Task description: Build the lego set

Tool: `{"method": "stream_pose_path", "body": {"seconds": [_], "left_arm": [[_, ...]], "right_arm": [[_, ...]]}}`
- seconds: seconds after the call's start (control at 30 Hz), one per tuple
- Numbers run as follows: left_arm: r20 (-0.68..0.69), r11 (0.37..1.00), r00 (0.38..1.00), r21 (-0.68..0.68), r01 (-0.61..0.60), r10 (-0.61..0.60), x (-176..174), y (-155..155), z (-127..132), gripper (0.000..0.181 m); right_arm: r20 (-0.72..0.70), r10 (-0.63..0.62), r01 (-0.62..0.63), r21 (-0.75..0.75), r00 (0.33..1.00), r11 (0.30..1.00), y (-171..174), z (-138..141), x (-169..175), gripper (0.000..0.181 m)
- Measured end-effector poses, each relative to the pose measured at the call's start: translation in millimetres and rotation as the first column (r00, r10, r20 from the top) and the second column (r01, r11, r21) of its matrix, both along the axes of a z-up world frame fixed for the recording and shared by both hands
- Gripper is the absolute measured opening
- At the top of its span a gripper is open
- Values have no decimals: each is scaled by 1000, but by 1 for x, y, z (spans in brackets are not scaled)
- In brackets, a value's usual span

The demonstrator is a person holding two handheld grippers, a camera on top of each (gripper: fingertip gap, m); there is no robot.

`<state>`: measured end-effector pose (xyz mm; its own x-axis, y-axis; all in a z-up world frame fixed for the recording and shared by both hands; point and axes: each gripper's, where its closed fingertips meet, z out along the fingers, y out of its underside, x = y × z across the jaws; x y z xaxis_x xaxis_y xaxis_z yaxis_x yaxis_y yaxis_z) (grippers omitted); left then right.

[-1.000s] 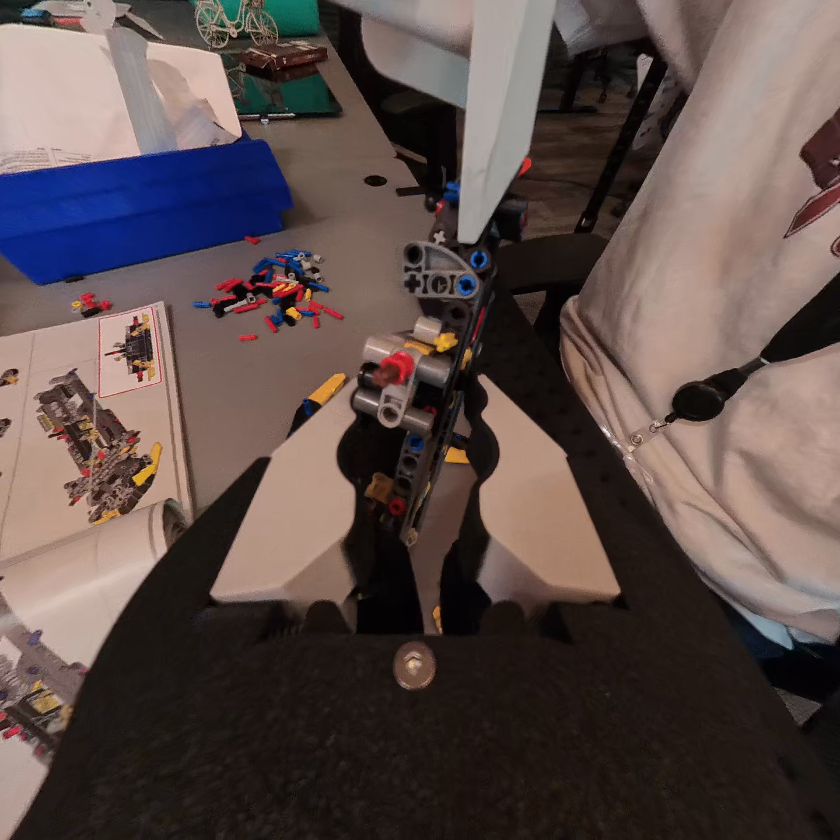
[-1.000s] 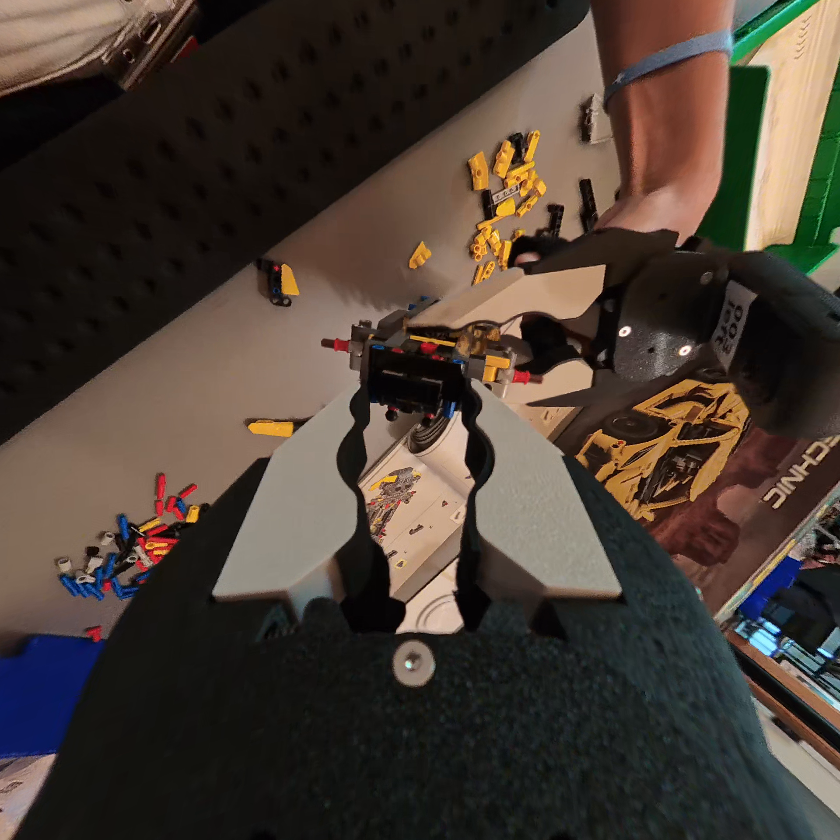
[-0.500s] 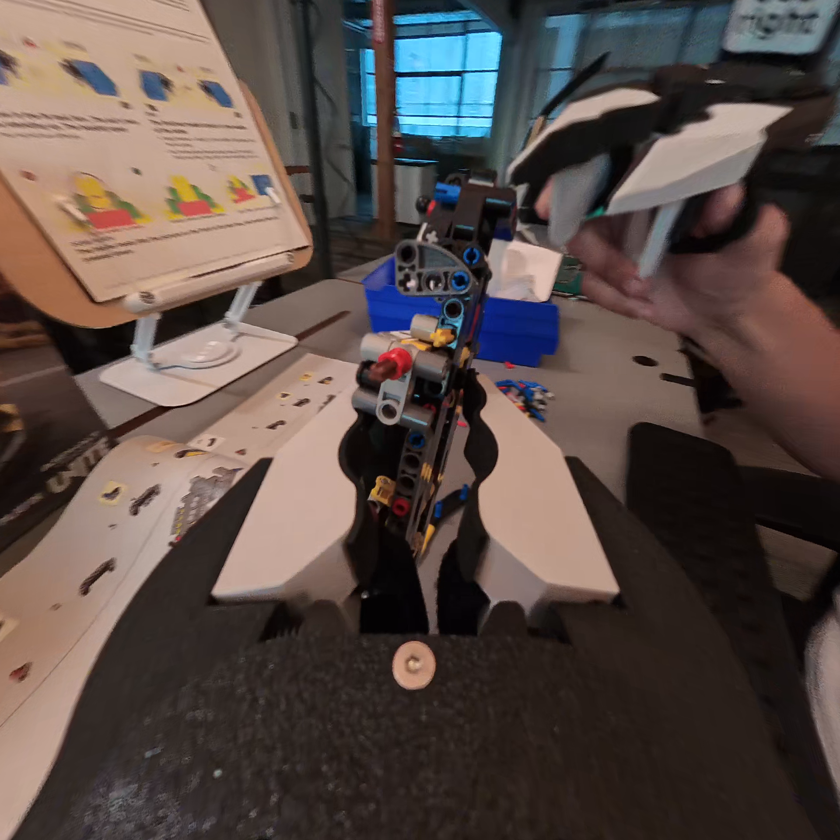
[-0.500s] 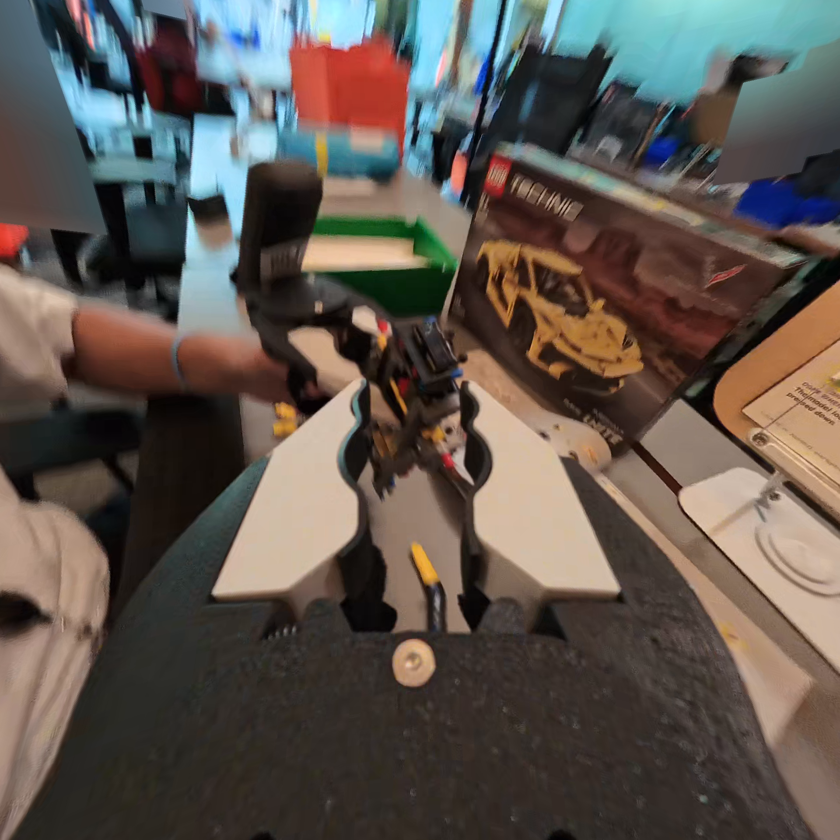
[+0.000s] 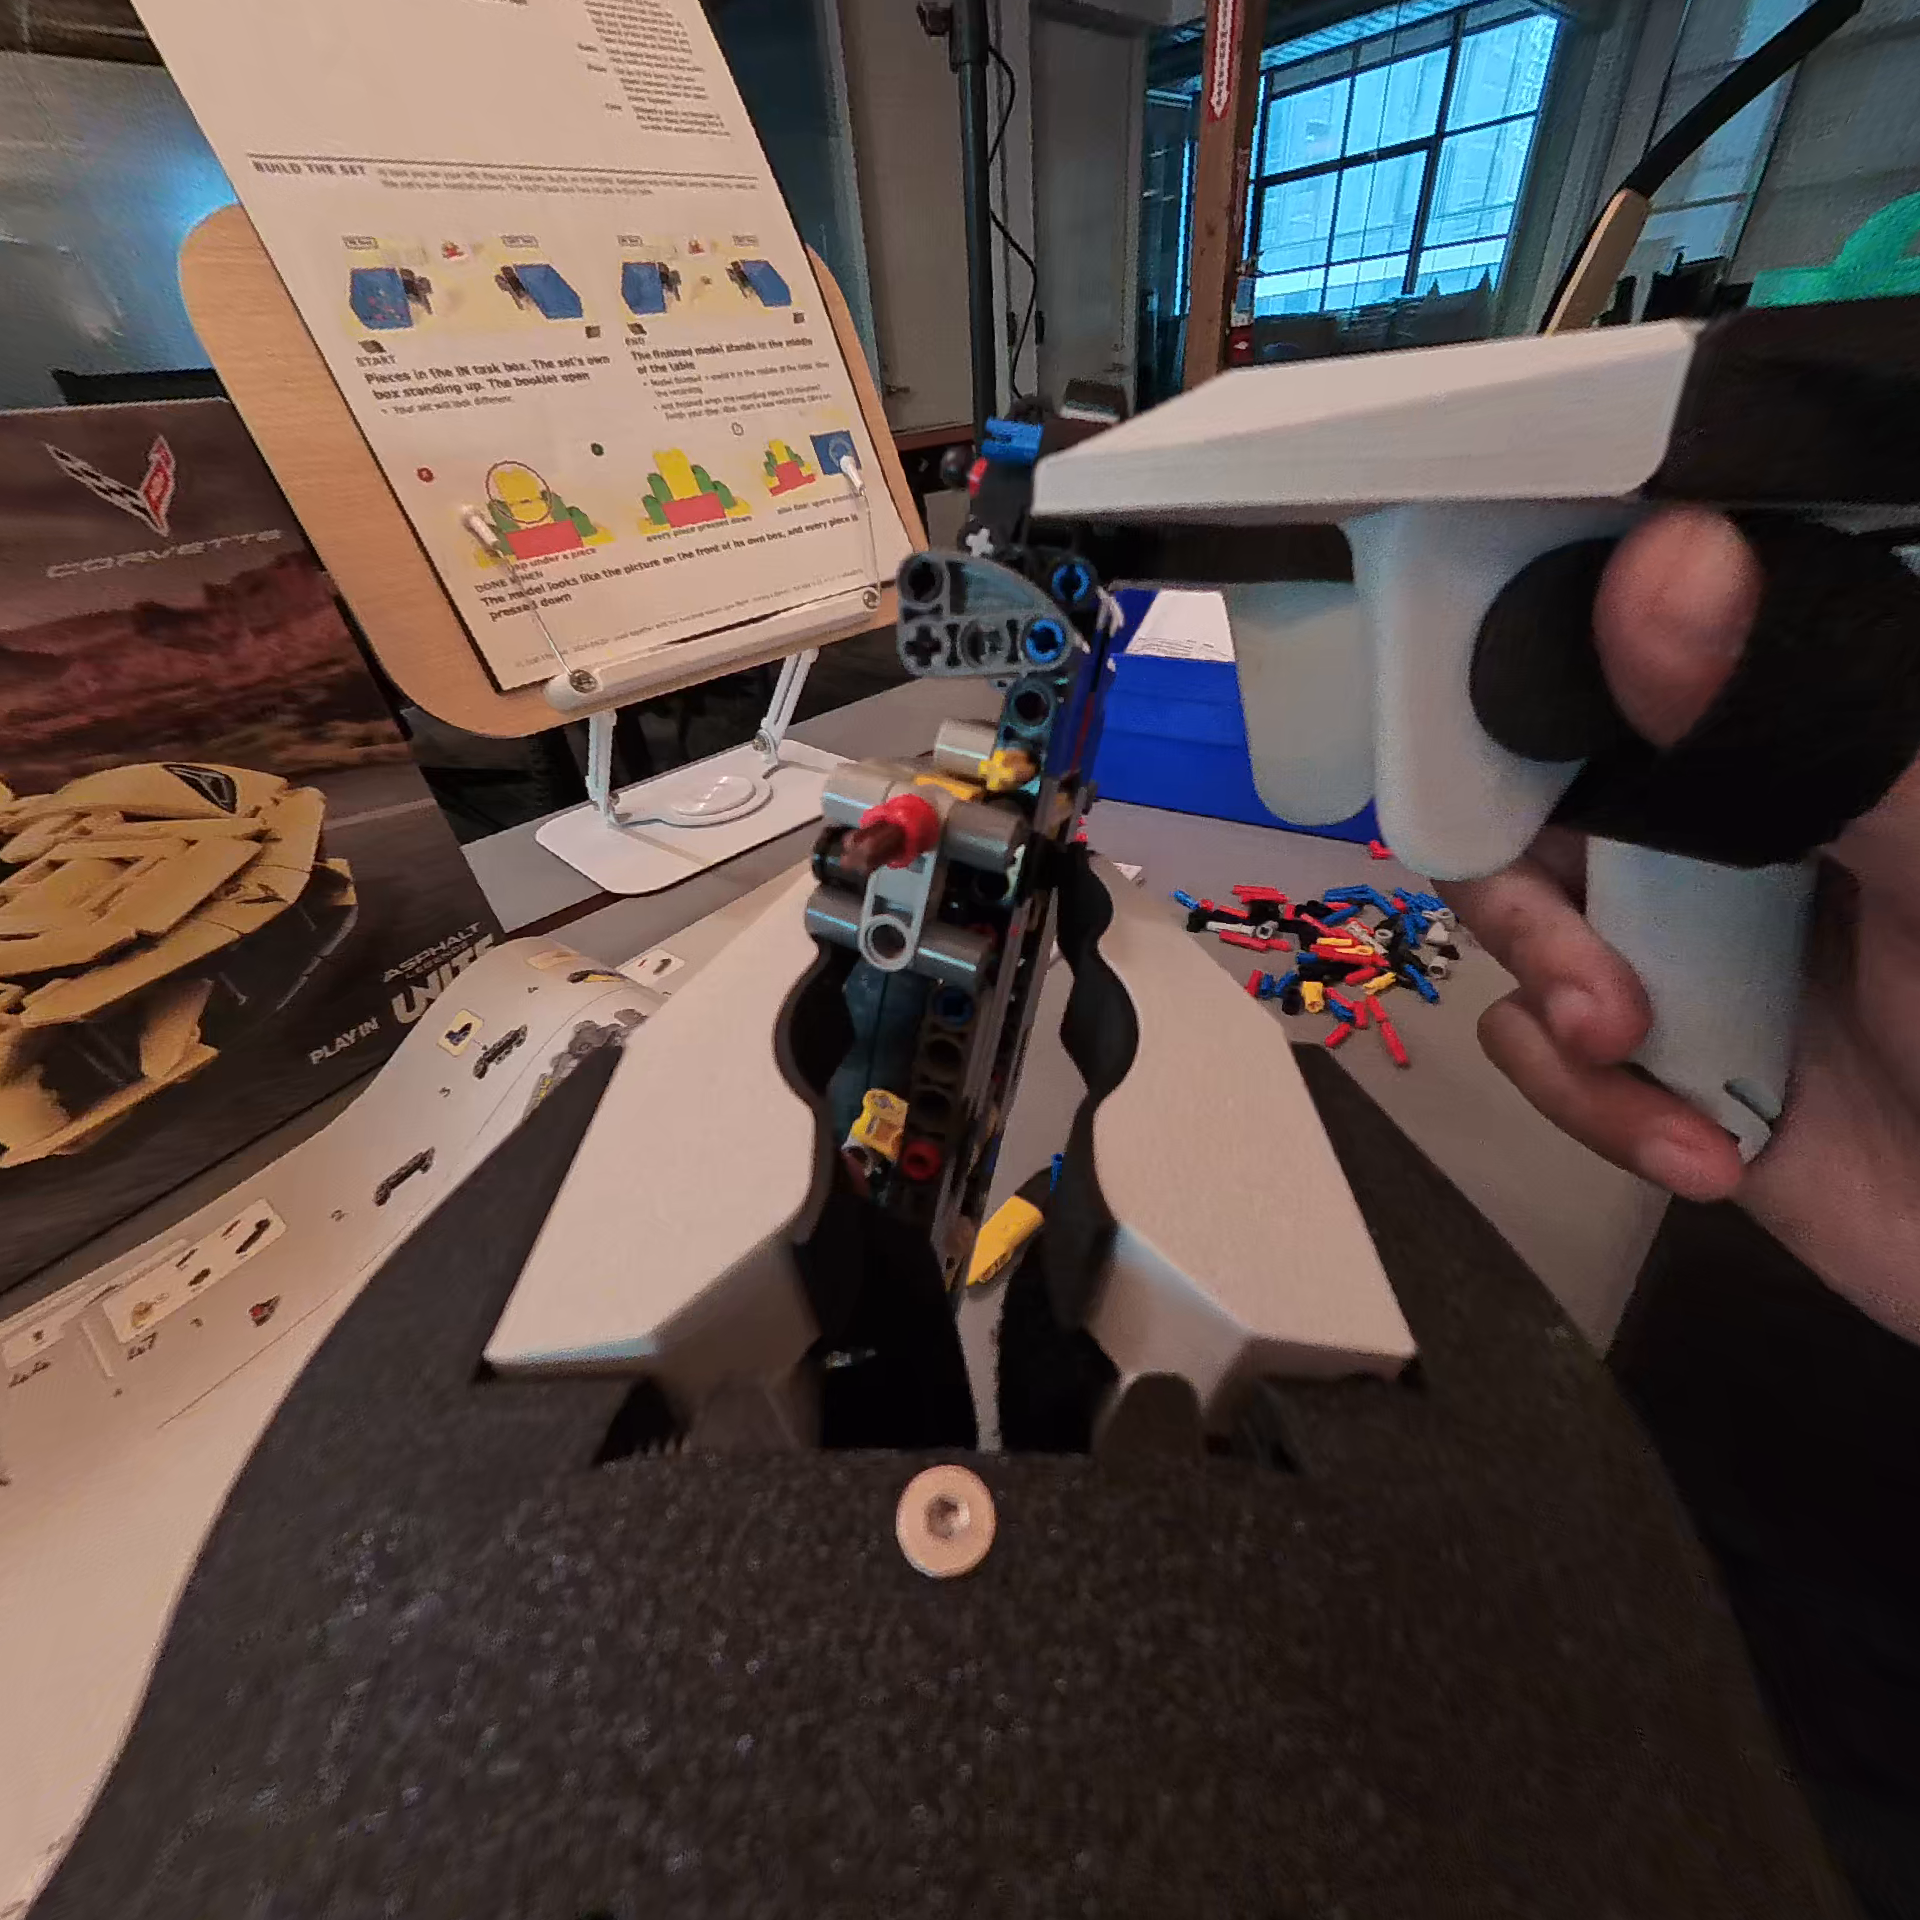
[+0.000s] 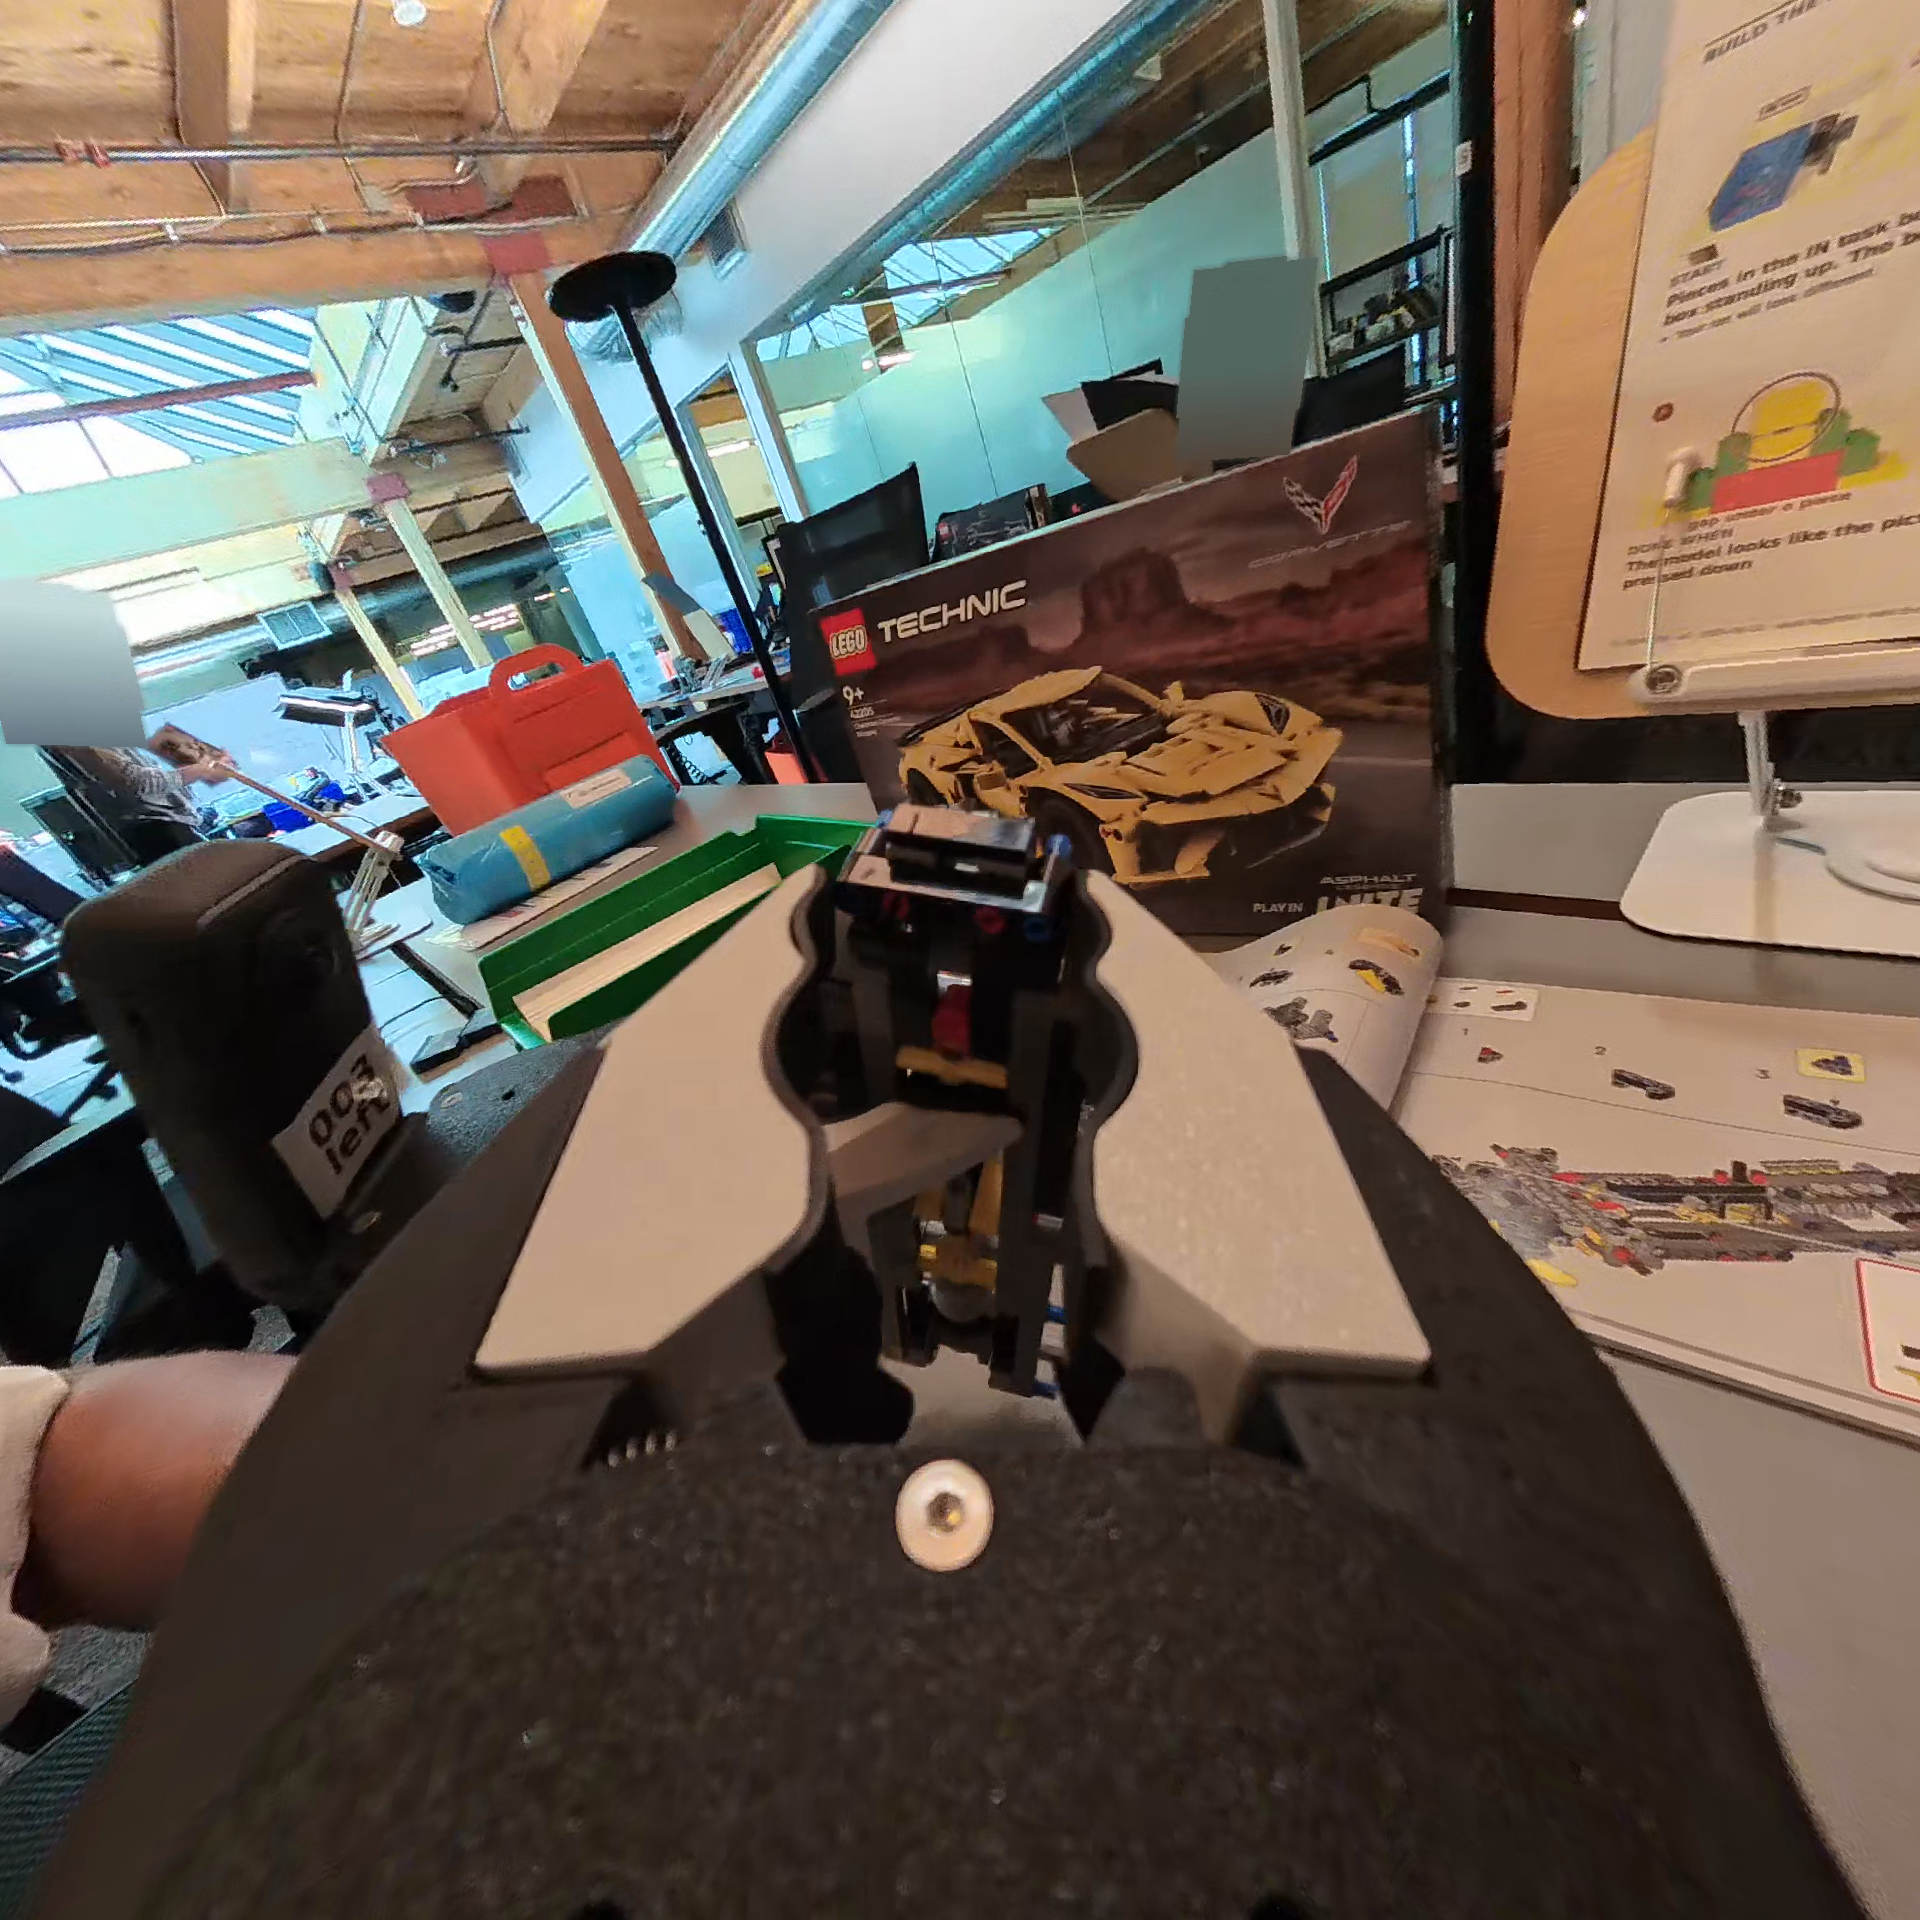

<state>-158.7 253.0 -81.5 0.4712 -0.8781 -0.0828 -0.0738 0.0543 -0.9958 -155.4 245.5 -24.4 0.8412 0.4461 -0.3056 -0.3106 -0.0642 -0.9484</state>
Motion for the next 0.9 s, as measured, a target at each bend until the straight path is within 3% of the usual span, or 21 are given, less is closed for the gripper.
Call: {"method": "stream_pose_path", "body": {"seconds": [0.17,0.23,0.37,0.47,0.63,0.73,0.9], "left_arm": [[-15,998,999,46,36,-36,-2,0,-1,37],[-30,993,997,89,71,-69,-1,-3,1,59],[75,988,988,85,128,-135,-7,-6,26,72],[84,976,973,40,213,-216,-3,-14,27,60],[153,967,956,8,254,-252,-8,-12,37,33],[126,964,959,-49,262,-254,-7,-6,28,29],[120,978,972,-21,206,-202,-13,2,29,27]], "right_arm": [[26,46,-45,-38,999,998,4,0,-2,43],[68,68,-63,-71,995,995,7,1,2,42],[176,138,-108,-167,975,980,9,-3,0,43],[225,162,-121,-187,961,975,7,-2,-10,42],[293,174,-123,-187,940,975,10,-10,-28,43],[297,154,-109,-163,942,981,14,-9,-28,43],[306,143,-105,-137,941,985,19,-8,-34,43]]}}
